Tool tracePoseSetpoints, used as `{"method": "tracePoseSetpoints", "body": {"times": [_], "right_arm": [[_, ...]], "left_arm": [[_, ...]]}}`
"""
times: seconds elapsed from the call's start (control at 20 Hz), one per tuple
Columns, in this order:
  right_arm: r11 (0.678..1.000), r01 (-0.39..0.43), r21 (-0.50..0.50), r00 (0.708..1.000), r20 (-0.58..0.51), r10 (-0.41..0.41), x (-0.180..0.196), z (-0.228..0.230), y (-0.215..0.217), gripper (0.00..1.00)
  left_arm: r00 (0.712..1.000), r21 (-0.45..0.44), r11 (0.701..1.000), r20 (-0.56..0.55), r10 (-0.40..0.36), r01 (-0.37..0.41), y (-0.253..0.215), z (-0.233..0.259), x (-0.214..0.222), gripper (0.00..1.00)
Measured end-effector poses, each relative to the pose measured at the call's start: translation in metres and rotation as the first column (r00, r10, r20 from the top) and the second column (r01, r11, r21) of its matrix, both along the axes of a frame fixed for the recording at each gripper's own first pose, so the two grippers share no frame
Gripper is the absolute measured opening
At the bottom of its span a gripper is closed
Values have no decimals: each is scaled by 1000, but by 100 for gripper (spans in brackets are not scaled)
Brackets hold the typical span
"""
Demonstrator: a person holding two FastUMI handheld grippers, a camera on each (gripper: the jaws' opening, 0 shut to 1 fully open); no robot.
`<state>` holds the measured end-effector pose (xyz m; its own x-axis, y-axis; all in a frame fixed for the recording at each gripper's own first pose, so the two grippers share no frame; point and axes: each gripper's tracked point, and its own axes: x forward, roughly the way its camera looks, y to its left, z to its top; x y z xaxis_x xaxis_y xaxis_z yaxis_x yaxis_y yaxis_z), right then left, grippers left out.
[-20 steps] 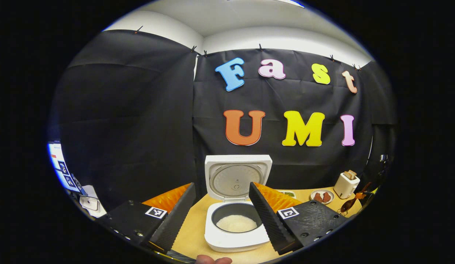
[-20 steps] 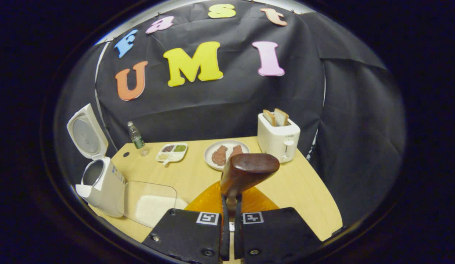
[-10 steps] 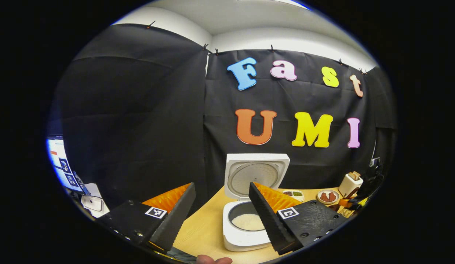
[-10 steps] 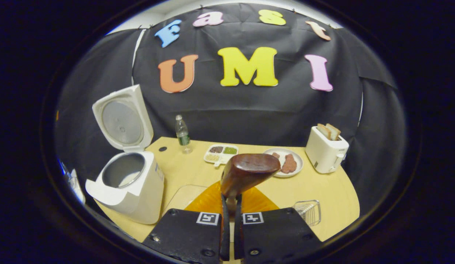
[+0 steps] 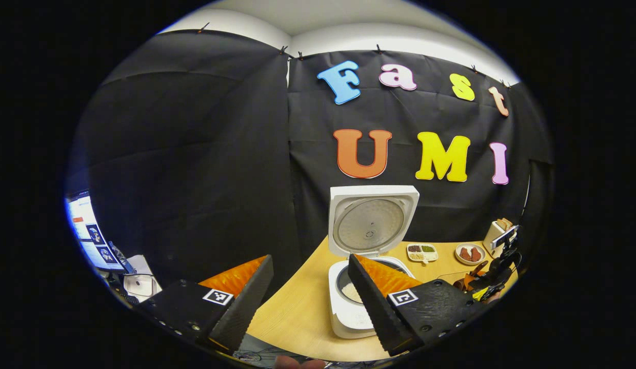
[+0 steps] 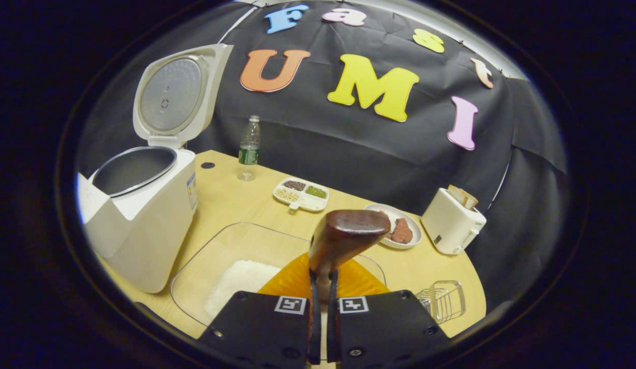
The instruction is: Close the left gripper, press the button to open the rice cooker; take a wooden spoon from the chopstick holder with the right hand, scoop a spoonful of rice and pour it into the rice cooker, then put the wooden spoon back into the chopstick holder.
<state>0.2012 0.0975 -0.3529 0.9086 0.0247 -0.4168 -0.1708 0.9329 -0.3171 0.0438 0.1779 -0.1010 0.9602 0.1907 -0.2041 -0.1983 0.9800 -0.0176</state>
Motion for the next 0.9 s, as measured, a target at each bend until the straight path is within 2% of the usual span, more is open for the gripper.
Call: {"method": "tracePoseSetpoints", "body": {"times": [0.1, 0.3, 0.45, 0.55, 0.65, 0.7, 0.8, 0.9], "right_arm": [[999, -18, 31, 1000, -15, 19, 0, -6, 14, 10], [983, -81, 166, 992, -77, 95, -9, -13, 54, 10], [952, -84, 294, 983, -135, 128, -20, -16, 70, 10], [912, -46, 407, 973, -189, 133, -24, -17, 73, 10], [861, 30, 508, 964, -243, 109, -26, -18, 65, 10], [824, 77, 562, 957, -272, 96, -27, -18, 60, 10], [724, 181, 665, 940, -334, 71, -28, -20, 47, 10], [604, 277, 748, 920, -387, 58, -29, -23, 34, 10]], "left_arm": [[1000, 3, 1000, -8, 2, -2, 2, -2, -1, 94], [1000, -3, 1000, -11, 16, -16, 7, 0, -4, 94], [1000, -2, 1000, -10, 20, -20, 6, 2, -7, 94], [1000, -4, 1000, -9, 19, -19, 3, 2, -7, 94], [1000, -4, 1000, -6, 20, -20, 0, 5, -9, 94], [1000, -6, 1000, -4, 18, -19, -3, 6, -9, 94], [1000, -6, 1000, 0, 17, -17, -8, 8, -10, 94], [1000, -6, 1000, 3, 13, -13, -15, 12, -10, 94]]}}
